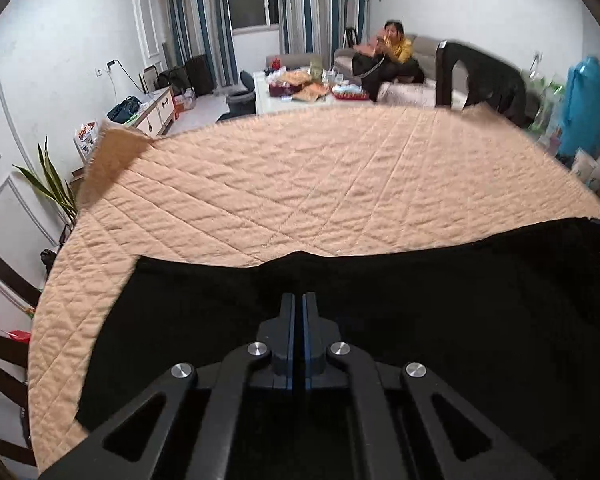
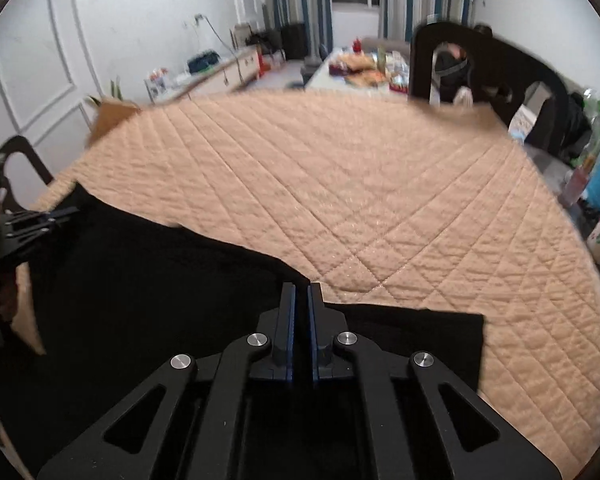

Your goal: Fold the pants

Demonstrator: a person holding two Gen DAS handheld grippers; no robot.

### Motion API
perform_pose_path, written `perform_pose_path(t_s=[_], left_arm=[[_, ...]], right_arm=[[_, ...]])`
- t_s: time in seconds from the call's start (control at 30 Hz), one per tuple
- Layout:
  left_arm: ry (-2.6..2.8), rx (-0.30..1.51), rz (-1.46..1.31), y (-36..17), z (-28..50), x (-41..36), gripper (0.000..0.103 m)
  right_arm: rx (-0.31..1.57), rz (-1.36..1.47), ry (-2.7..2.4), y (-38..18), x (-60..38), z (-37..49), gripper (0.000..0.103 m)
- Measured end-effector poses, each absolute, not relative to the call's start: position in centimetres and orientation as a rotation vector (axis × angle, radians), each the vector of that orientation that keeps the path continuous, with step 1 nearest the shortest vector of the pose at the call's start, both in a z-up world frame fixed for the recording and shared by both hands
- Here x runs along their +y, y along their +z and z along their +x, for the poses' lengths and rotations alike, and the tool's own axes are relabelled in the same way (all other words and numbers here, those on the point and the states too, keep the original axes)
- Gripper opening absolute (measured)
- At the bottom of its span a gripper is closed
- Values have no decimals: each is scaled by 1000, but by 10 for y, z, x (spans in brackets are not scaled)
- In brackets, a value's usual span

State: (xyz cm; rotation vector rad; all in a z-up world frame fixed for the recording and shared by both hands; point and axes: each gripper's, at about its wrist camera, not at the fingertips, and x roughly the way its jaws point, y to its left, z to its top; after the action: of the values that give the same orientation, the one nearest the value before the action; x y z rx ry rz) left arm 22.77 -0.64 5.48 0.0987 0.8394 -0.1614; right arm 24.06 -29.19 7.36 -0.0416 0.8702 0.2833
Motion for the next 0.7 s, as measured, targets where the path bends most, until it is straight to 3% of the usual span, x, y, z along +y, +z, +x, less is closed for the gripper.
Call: perform_pose_path(t_s=[0.33,0.7], left_arm=[[-265,670,12,106,95,18,4],[-307,773,-71,40,-10,32,5]], right_arm=[[691,33,364,113,-292,98,5],[810,222,347,43,-299,-1,6]])
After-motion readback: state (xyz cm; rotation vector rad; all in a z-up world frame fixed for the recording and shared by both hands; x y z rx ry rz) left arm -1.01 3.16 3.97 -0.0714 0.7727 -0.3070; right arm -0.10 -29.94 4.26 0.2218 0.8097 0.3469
